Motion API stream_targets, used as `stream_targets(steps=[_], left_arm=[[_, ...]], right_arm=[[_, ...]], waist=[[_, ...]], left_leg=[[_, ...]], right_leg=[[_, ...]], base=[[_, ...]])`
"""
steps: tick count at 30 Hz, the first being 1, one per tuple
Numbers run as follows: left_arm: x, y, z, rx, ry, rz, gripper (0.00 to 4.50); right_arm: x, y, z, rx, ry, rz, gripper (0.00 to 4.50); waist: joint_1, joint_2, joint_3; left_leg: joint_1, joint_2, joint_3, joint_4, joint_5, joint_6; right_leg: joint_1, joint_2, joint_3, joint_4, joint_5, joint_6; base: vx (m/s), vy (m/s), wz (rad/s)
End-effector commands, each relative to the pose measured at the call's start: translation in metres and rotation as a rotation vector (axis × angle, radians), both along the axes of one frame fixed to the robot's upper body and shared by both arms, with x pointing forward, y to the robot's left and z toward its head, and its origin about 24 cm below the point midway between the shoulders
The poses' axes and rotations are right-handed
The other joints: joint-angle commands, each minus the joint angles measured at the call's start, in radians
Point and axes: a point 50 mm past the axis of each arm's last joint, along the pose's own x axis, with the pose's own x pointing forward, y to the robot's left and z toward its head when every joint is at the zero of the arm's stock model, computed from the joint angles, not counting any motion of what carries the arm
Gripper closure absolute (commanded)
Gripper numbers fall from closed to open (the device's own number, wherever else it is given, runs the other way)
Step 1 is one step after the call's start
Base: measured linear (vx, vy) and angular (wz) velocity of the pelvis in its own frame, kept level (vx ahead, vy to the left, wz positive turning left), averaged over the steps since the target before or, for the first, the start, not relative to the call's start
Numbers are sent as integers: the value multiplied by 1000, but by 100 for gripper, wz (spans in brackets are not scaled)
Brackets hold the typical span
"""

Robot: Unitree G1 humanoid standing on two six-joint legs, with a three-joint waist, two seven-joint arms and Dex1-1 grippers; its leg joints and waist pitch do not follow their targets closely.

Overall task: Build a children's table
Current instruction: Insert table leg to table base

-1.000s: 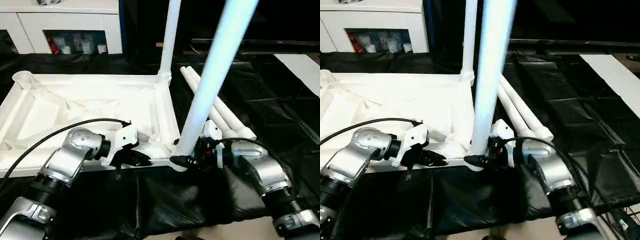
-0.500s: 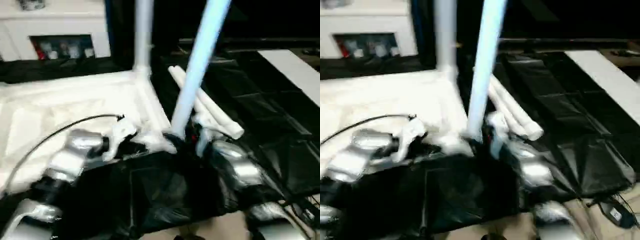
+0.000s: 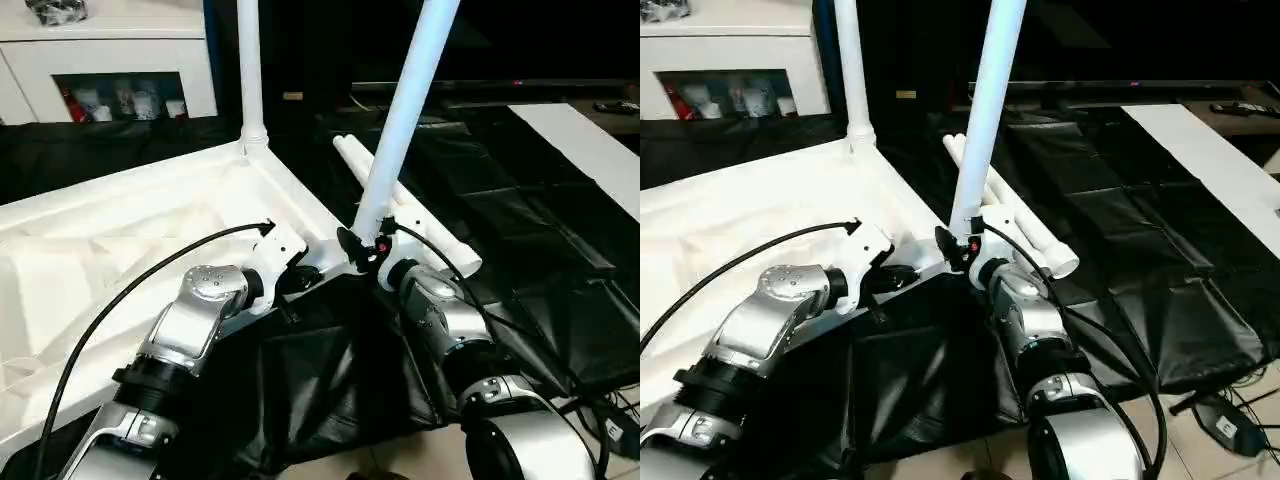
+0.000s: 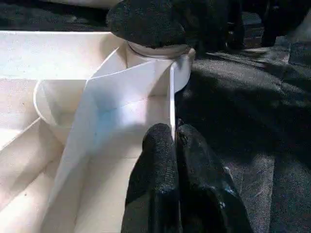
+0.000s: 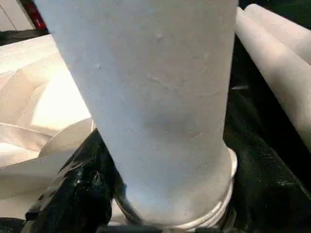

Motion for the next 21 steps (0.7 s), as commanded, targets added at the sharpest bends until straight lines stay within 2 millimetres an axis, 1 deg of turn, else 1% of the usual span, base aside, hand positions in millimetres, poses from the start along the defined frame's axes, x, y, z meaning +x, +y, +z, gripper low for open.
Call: stream_targets(steps=[1,3,4,5,6,7,8,9,10,11,12,13,14,16,17,18,19,20,21], left_arm=[[-12,-33,7,-77,-18,-164,450],[-13,-28,5,-59,-18,-174,450],[-15,-24,4,-39,-18,-181,450],[-15,-22,3,-28,-19,-189,450],[-16,-19,3,-19,-18,-204,450],[-17,-17,2,-10,-16,-217,450],[-18,-12,2,8,-19,-236,450],[-18,-9,2,20,-18,-248,450],[-18,-5,2,31,-17,-259,450],[-19,0,3,43,-17,-277,450],[-19,4,3,47,-15,-289,450],[-19,4,4,47,-15,-290,450],[-20,7,4,50,-12,-303,450],[-21,11,5,52,-7,-323,450],[-23,17,6,60,3,-358,450],[-23,18,7,62,5,-364,450],[-24,23,8,72,15,-388,450],[-24,26,8,81,18,-401,450],[-24,29,8,86,24,-415,450]], right_arm=[[-14,21,-21,18,111,76,104],[-12,19,-18,17,86,86,86],[-10,17,-15,-3,56,100,76],[-10,15,-13,-12,43,107,67],[-9,12,-11,-18,25,123,67],[-9,10,-9,-22,8,141,59],[-9,6,-6,-27,-18,180,59],[-10,3,-5,-33,-31,206,59],[-11,-1,-4,-38,-46,239,59],[-14,-7,-2,-46,-67,298,59],[-16,-11,-1,-53,-80,339,59],[-16,-12,0,-55,-82,345,59],[-19,-15,1,-64,-95,395,59],[-24,-20,2,-74,-107,464,59],[-32,-27,3,-87,-115,567,59],[-33,-28,3,-90,-114,590,59],[-40,-34,4,-101,-105,678,59],[-43,-36,5,-108,-101,719,59],[-45,-38,5,-115,-98,746,59]], waist=[[-2,9,-54],[-1,8,-57],[1,10,-57],[2,9,-58],[4,10,-60],[5,8,-62],[5,9,-64],[7,9,-65],[8,8,-68],[10,7,-68],[14,10,-72],[14,9,-72],[16,9,-72],[21,9,-71],[25,12,-70],[30,14,-70],[30,12,-69],[35,13,-68],[34,15,-66]], left_leg=[[19,61,-45,-82,-406,-41],[20,61,-40,-80,-392,-36],[23,62,-38,-79,-386,-31],[18,62,-37,-79,-370,-26],[17,62,-35,-79,-344,-20],[17,62,-33,-77,-331,-15],[15,62,-31,-76,-300,-7],[15,61,-29,-74,-283,-1],[14,61,-27,-71,-242,12],[12,59,-25,-68,-214,28],[13,60,-23,-64,-184,42],[12,59,-23,-63,-173,49],[12,60,-23,-63,-161,55],[12,61,-23,-64,-162,57],[15,62,-24,-65,-172,52],[17,63,-25,-66,-191,47],[17,62,-25,-67,-202,46],[21,64,-24,-68,-222,41],[20,65,-25,-70,-235,31]], right_leg=[[15,-93,47,-100,-462,-129],[13,-91,49,-97,-417,-141],[10,-90,51,-96,-392,-149],[16,-91,51,-92,-364,-158],[18,-89,51,-88,-324,-167],[19,-89,51,-86,-301,-172],[23,-86,52,-79,-248,-184],[25,-86,51,-78,-223,-187],[29,-84,51,-70,-161,-200],[32,-82,50,-68,-118,-208],[35,-83,51,-62,-74,-222],[36,-81,50,-60,-58,-227],[38,-82,49,-59,-42,-237],[40,-82,47,-60,-53,-240],[40,-81,47,-61,-70,-237],[40,-80,47,-63,-92,-231],[39,-78,46,-66,-105,-227],[37,-78,47,-68,-125,-224],[37,-79,47,-69,-148,-225]], base=[[0,0,0],[0,0,0],[0,0,0],[0,0,0],[0,0,0],[0,0,0],[0,0,0],[0,0,0],[0,0,0],[0,0,0],[0,0,0],[0,0,0],[0,0,0],[0,0,0],[0,0,0],[0,0,0],[0,0,0],[0,0,0],[0,0,0]])
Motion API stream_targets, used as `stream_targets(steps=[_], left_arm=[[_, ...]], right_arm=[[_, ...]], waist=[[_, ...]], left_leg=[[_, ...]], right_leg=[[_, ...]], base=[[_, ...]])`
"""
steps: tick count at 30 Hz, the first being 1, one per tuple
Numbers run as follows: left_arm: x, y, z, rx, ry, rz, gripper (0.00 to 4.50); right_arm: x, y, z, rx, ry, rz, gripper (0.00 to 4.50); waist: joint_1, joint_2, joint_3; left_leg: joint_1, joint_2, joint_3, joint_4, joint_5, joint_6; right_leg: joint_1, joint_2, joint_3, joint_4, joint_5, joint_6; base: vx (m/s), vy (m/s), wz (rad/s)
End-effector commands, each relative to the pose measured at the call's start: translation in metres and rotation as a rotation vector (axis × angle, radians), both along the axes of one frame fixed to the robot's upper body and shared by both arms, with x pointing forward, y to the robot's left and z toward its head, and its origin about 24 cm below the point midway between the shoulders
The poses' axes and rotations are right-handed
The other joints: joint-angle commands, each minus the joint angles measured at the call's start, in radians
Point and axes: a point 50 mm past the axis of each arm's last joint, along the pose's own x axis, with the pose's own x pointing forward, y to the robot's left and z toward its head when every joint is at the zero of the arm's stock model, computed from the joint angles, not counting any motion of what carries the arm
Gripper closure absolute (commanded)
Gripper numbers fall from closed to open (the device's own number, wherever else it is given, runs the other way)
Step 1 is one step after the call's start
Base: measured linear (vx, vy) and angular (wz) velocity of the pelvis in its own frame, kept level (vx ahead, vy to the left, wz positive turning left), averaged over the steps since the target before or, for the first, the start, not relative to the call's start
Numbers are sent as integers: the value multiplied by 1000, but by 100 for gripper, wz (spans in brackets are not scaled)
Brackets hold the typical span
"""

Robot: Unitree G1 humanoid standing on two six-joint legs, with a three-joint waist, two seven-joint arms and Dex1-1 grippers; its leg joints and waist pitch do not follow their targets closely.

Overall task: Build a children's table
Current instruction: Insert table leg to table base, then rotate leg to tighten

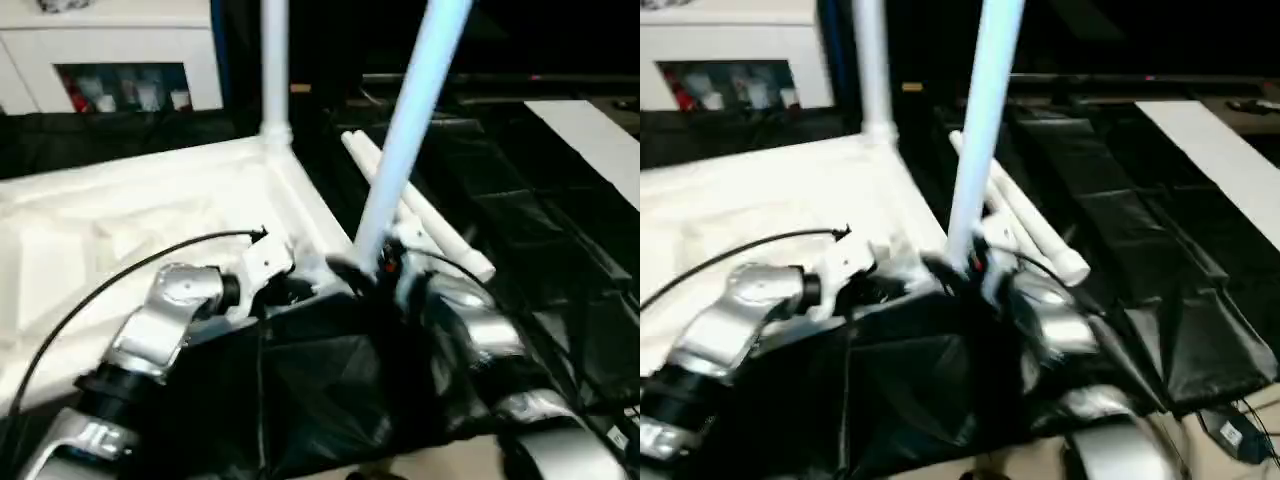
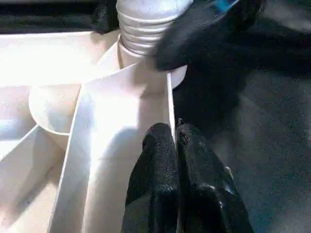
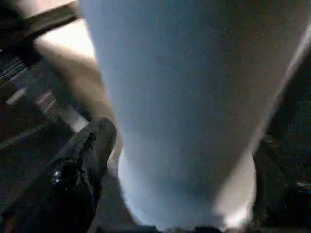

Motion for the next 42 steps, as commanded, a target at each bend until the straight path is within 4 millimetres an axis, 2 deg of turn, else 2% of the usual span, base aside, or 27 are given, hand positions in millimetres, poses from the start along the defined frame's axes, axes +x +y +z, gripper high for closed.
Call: stream_targets(steps=[1,2,3,4,5,8,16,19,20,23,24,25,26,27,28,29,31,32,33,35,37,39,40,41,42], left_arm=[[-4,-5,-3,14,22,-72,450],[-5,-2,-3,25,32,-100,450],[-5,-2,-3,25,32,-100,450],[-6,0,-3,34,39,-116,450],[-6,2,-3,47,47,-134,450],[-6,4,-3,58,47,-148,450],[-3,5,-2,46,56,-144,450],[0,3,-3,32,54,-104,450],[2,2,-4,34,50,-73,450],[11,-3,-7,35,39,50,450],[14,-8,-7,23,39,89,450],[15,-13,-8,13,43,116,450],[15,-19,-9,5,45,136,450],[16,-32,-11,-11,49,176,450],[16,-32,-11,-11,49,176,450],[17,-38,-12,-16,48,196,450],[17,-53,-13,-40,48,231,450],[17,-61,-14,-56,47,240,450],[16,-68,-14,-69,43,242,450],[16,-74,-14,-67,37,230,450],[17,-77,-15,-56,26,225,450],[17,-75,-14,-47,15,217,450],[18,-74,-14,-43,10,215,450],[18,-72,-13,-39,6,214,450],[19,-70,-13,-37,2,217,450]], right_arm=[[-7,6,0,-5,19,101,59],[-9,4,0,-24,23,140,59],[-9,4,0,-24,23,140,59],[-10,3,1,-41,25,167,59],[-11,1,1,-66,27,201,85],[-13,1,1,-91,27,238,110],[-14,7,1,-71,53,248,161],[-11,10,-2,-43,65,176,168],[-8,10,-3,-42,71,125,170],[1,15,-11,-48,79,-75,170],[5,17,-14,-48,92,-160,171],[8,20,-17,-50,98,-223,171],[10,23,-20,-52,110,-277,171],[12,32,-25,-54,126,-336,172],[12,33,-25,-54,126,-337,172],[13,38,-26,-54,133,-360,172],[17,49,-28,-49,155,-426,172],[19,55,-28,-40,168,-464,172],[21,60,-28,-27,180,-491,172],[23,64,-24,-11,159,-504,172],[25,68,-21,12,147,-506,116],[26,68,-19,23,140,-490,102],[26,68,-18,20,133,-485,100],[27,66,-17,14,119,-473,74],[27,64,-16,6,100,-469,74]], waist=[[-1,18,-66],[-2,20,-64],[-2,18,-64],[-2,19,-65],[-2,21,-66],[-1,19,-67],[4,18,-73],[3,18,-71],[0,14,-67],[-6,14,-63],[-8,16,-63],[-8,16,-63],[-15,16,-61],[-17,18,-61],[-19,24,-62],[-24,20,-60],[-32,24,-60],[-38,22,-56],[-39,18,-57],[-42,20,-57],[-42,22,-57],[-44,26,-60],[-43,26,-60],[-42,25,-60],[-42,25,-61]], left_leg=[[25,64,-25,-63,-233,34],[26,65,-28,-65,-272,12],[27,65,-28,-66,-289,3],[27,64,-29,-66,-291,-1],[29,65,-29,-66,-296,-7],[30,65,-29,-66,-298,-14],[26,63,-27,-60,-246,-3],[27,64,-27,-61,-252,-4],[27,63,-28,-63,-271,-12],[35,61,-33,-65,-328,-39],[36,62,-37,-66,-342,-51],[36,62,-37,-66,-342,-51],[36,62,-42,-69,-371,-68],[35,62,-46,-70,-395,-74],[36,62,-47,-71,-404,-78],[36,61,-49,-71,-426,-77],[41,61,-48,-69,-456,-80],[46,58,-50,-65,-492,-79],[47,56,-52,-62,-510,-74],[45,55,-56,-63,-526,-71],[46,56,-59,-64,-535,-71],[40,59,-63,-74,-539,-71],[39,59,-63,-75,-543,-72],[44,58,-61,-72,-552,-72],[43,58,-60,-73,-549,-71]], right_leg=[[42,-81,49,-70,-150,-223],[40,-85,48,-75,-222,-218],[40,-86,49,-78,-252,-212],[39,-86,49,-79,-260,-210],[38,-85,49,-78,-263,-208],[38,-85,49,-78,-260,-211],[44,-85,47,-66,-165,-238],[43,-86,47,-68,-180,-238],[40,-88,49,-73,-230,-230],[32,-91,49,-85,-360,-200],[31,-94,48,-87,-399,-188],[31,-94,48,-87,-399,-188],[29,-96,46,-91,-448,-172],[29,-96,43,-95,-477,-158],[28,-96,43,-93,-474,-157],[27,-94,41,-99,-482,-149],[18,-93,43,-101,-481,-153],[13,-92,40,-108,-521,-147],[12,-95,38,-113,-560,-130],[12,-96,34,-119,-592,-108],[12,-96,31,-122,-592,-100],[18,-92,28,-117,-512,-116],[18,-92,28,-116,-503,-119],[14,-93,30,-116,-488,-128],[14,-94,30,-115,-484,-131]], base=[[0,0,0],[0,0,0],[0,0,0],[0,0,0],[0,0,0],[0,0,0],[0,0,0],[0,0,0],[0,0,0],[0,0,0],[0,0,0],[0,0,0],[0,0,0],[0,0,0],[0,0,0],[0,0,0],[0,0,0],[0,0,0],[0,0,0],[0,0,0],[0,0,0],[0,0,0],[0,0,0],[0,0,0],[0,0,0]])
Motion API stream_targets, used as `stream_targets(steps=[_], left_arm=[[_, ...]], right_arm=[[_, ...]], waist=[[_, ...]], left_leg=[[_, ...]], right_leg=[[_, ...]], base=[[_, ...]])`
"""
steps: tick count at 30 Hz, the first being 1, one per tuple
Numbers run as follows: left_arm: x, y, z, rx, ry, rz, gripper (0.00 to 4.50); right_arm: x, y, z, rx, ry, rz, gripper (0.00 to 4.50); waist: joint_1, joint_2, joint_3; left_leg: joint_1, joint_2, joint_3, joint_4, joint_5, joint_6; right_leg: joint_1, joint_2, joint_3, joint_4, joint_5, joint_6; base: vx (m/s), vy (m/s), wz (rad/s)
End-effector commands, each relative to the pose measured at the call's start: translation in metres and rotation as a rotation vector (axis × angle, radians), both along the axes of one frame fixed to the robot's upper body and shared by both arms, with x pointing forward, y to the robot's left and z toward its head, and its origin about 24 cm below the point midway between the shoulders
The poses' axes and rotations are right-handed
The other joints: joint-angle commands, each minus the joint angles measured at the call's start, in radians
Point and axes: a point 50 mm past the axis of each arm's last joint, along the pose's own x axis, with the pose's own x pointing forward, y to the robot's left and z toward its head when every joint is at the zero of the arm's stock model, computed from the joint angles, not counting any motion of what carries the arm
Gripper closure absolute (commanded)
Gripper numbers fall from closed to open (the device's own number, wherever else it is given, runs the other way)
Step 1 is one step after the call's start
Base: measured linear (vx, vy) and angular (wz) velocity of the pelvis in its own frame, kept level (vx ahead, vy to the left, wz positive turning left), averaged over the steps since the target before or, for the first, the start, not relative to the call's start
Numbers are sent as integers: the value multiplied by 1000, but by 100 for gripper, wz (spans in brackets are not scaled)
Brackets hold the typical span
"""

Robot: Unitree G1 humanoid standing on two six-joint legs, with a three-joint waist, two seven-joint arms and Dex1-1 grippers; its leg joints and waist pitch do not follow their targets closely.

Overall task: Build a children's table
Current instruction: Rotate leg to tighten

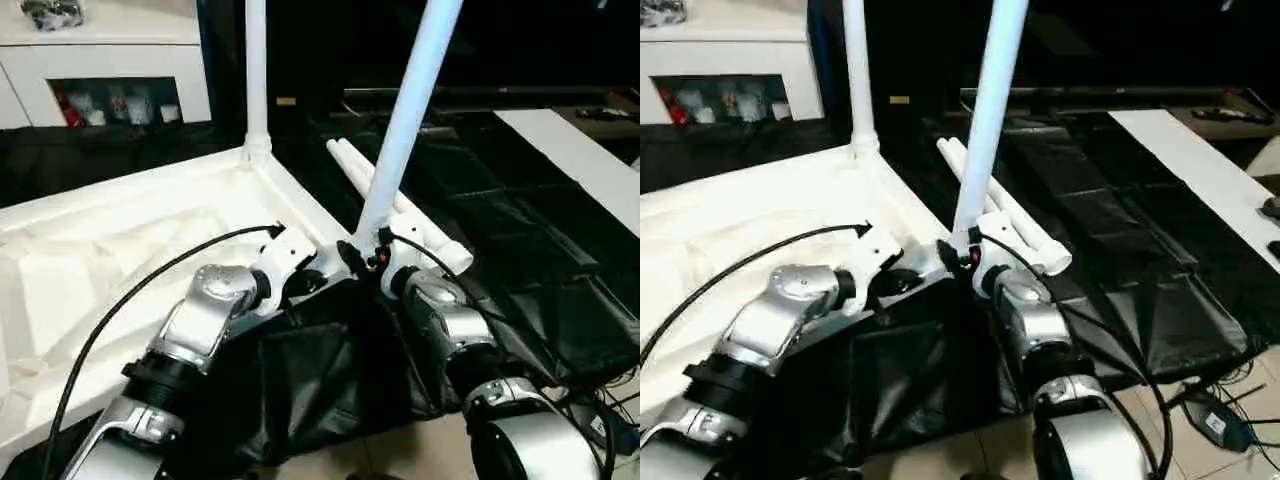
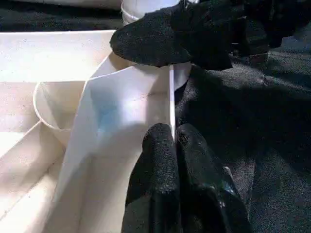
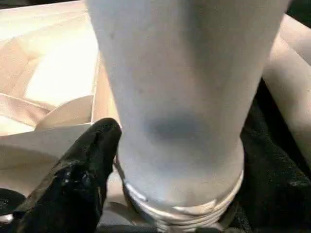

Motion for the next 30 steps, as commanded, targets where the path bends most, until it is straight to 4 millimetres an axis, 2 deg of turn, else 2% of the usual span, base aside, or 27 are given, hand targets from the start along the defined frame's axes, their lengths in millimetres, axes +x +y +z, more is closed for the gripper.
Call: stream_targets(steps=[1,4,7,12,13,14,15,17,20,21,24,26,29,30], left_arm=[[-4,-23,4,-17,-21,-123,450],[-7,-11,5,-13,-36,-198,450],[-11,1,6,11,-48,-285,450],[-16,18,9,-1,-20,-369,450],[-18,22,10,4,-11,-392,450],[-18,25,10,12,-6,-404,450],[-19,29,10,22,0,-419,450],[-21,33,11,20,18,-447,450],[-22,37,11,27,22,-466,450],[-22,38,11,31,22,-468,450],[-22,41,11,37,27,-475,450],[-22,43,11,37,31,-481,450],[-22,44,11,36,36,-485,450],[-22,46,11,35,41,-485,450]], right_arm=[[-7,24,-2,-6,1,154,62],[-11,11,3,-23,-62,286,58],[-18,-1,7,-59,-107,423,58],[-29,-14,9,-108,-114,619,58],[-32,-17,9,-118,-110,666,58],[-33,-19,10,-119,-105,695,58],[-35,-21,12,-119,-104,732,58],[-36,-23,14,-115,-94,774,58],[-38,-24,16,-117,-85,818,58],[-38,-24,16,-121,-77,836,83],[-40,-25,16,-121,-62,870,90],[-41,-24,17,-105,-54,889,121],[-42,-23,17,-95,-46,903,130],[-44,-21,16,-75,-36,906,142]], waist=[[-6,17,-53],[-2,13,-57],[8,12,-60],[18,11,-63],[22,8,-65],[24,8,-66],[29,8,-68],[30,8,-69],[33,8,-67],[32,8,-66],[34,9,-61],[34,8,-60],[34,7,-60],[35,10,-61]], left_leg=[[35,58,-41,-88,-548,-66],[24,60,-37,-89,-482,-46],[19,62,-28,-85,-403,-19],[23,62,-18,-81,-337,5],[17,63,-18,-80,-296,14],[15,62,-16,-79,-276,21],[13,64,-15,-77,-228,35],[11,63,-13,-75,-191,45],[12,65,-11,-75,-196,46],[13,66,-11,-76,-205,43],[19,67,-12,-81,-264,19],[22,68,-12,-82,-296,4],[20,68,-13,-84,-289,-1],[20,68,-12,-83,-285,-2]], right_leg=[[2,-92,43,-97,-484,-135],[11,-95,48,-91,-432,-145],[16,-93,54,-81,-344,-165],[17,-88,55,-73,-277,-201],[25,-89,54,-67,-241,-206],[26,-88,54,-64,-219,-210],[29,-84,52,-55,-151,-223],[31,-82,51,-46,-93,-240],[31,-82,48,-47,-108,-247],[31,-83,48,-49,-123,-246],[25,-86,50,-60,-229,-227],[22,-87,51,-65,-280,-214],[22,-87,51,-65,-290,-202],[22,-87,52,-65,-281,-203]], base=[[0,0,0],[0,0,0],[0,0,0],[23,-14,3],[0,0,0],[50,-19,1],[0,0,0],[0,0,0],[0,0,0],[0,0,0],[0,0,0],[0,0,0],[0,0,0],[0,0,0]])
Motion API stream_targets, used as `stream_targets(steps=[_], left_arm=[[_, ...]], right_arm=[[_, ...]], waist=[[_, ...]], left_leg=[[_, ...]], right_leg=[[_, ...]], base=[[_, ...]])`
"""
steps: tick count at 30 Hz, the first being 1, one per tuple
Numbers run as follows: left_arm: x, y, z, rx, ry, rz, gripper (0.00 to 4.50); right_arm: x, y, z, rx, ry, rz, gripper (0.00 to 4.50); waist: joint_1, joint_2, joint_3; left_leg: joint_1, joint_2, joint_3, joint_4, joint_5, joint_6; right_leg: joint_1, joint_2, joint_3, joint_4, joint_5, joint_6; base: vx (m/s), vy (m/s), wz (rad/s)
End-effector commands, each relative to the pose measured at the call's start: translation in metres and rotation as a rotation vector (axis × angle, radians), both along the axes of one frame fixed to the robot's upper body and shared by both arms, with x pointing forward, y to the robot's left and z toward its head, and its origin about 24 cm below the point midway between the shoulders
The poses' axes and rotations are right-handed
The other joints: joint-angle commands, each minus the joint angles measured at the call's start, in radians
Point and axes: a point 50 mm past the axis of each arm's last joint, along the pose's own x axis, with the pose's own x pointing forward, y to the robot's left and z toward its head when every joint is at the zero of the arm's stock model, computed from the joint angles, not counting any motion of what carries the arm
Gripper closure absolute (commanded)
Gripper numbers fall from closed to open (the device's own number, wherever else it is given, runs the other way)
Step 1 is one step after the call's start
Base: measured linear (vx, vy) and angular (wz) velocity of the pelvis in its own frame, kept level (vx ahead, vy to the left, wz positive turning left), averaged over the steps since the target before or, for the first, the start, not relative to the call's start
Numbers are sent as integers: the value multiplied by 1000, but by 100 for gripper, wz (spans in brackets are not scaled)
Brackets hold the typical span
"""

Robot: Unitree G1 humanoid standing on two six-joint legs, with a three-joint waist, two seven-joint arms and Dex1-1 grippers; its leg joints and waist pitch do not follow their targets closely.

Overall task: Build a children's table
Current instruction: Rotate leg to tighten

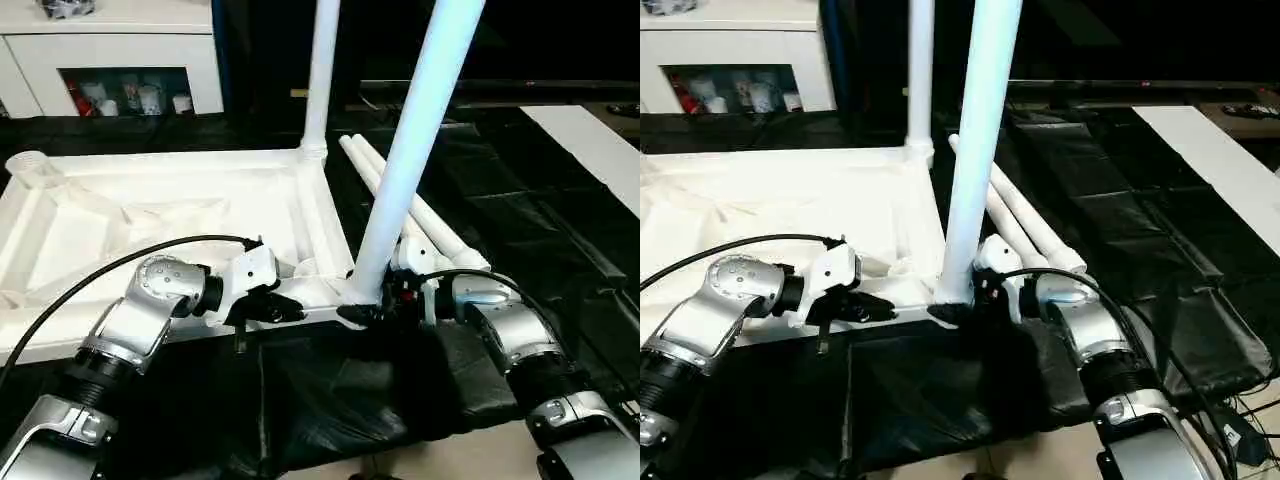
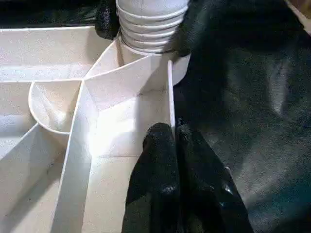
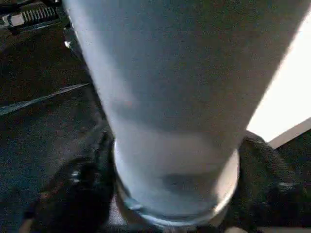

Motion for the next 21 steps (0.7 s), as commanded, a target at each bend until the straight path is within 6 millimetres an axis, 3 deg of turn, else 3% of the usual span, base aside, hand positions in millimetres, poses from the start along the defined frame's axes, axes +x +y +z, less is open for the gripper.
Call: stream_targets(steps=[1,6,8,11,13,16,18,20,21], left_arm=[[-3,-7,-4,-7,12,-40,450],[3,-14,-6,-29,20,43,450],[4,-15,-7,-25,22,60,450],[15,-36,-14,-35,23,227,450],[15,-40,-14,-36,21,238,450],[16,-58,-17,-57,19,286,450],[15,-71,-18,-72,19,312,450],[14,-79,-19,-79,13,310,450],[13,-84,-19,-80,5,302,450]], right_arm=[[-9,14,-2,31,37,79,156],[-3,19,-11,75,65,-118,175],[-1,20,-12,70,54,-160,176],[20,34,-25,91,101,-574,178],[22,36,-26,89,110,-613,178],[25,46,-29,60,120,-703,178],[26,54,-30,63,136,-758,178],[27,61,-27,82,124,-757,178],[28,67,-24,112,113,-747,178]], waist=[[0,9,-61],[-1,9,-62],[-7,9,-58],[-18,8,-54],[-29,9,-53],[-39,12,-53],[-44,7,-53],[-43,8,-51],[-44,9,-50]], left_leg=[[26,63,-23,-69,-274,2],[25,63,-22,-69,-272,-2],[28,60,-25,-71,-311,-21],[35,58,-34,-73,-381,-56],[35,57,-41,-74,-414,-74],[35,57,-43,-76,-451,-64],[38,56,-43,-75,-470,-68],[47,53,-41,-68,-494,-60],[45,52,-44,-68,-509,-55]], right_leg=[[35,-86,51,-69,-285,-198],[34,-87,50,-66,-277,-204],[29,-92,51,-76,-356,-191],[22,-95,48,-87,-481,-165],[22,-98,42,-94,-553,-138],[20,-94,41,-101,-546,-124],[14,-91,40,-100,-548,-125],[5,-94,39,-114,-594,-106],[5,-96,35,-120,-626,-86]], base=[[0,0,0],[0,0,0],[0,0,0],[0,0,0],[-57,7,-10],[0,0,0],[0,0,0],[0,0,0],[0,0,0]])
